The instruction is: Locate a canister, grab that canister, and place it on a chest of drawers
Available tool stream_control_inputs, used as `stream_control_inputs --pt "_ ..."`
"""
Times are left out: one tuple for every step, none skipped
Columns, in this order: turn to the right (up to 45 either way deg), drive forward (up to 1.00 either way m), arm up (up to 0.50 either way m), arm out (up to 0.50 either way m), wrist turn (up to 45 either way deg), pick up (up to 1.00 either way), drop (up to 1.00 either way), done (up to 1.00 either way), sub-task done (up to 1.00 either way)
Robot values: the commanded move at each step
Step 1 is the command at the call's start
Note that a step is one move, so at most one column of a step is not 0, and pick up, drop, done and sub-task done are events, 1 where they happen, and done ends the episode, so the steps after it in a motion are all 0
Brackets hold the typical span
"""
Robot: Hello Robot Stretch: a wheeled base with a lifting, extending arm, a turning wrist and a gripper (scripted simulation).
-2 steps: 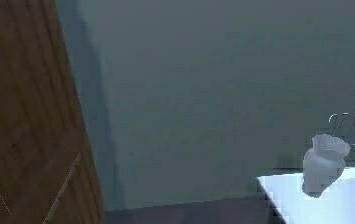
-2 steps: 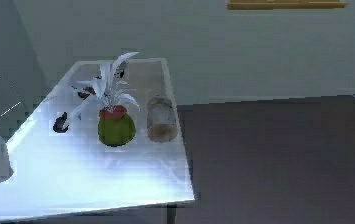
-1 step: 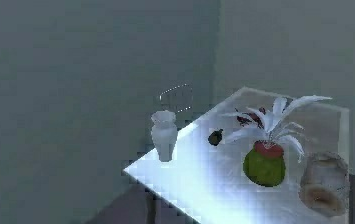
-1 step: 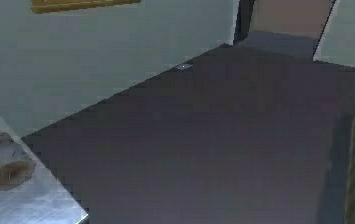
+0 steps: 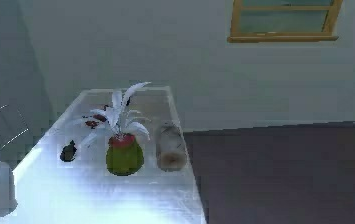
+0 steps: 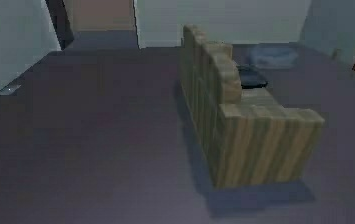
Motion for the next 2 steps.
stream_control_inputs --pt "39.0 0.0 0.0 0.0 0.0 0.0 0.0 0.0 0.0" --pt "0.0 0.4 0.0 0.0 0.0 0.0 0.0 0.0 0.0"
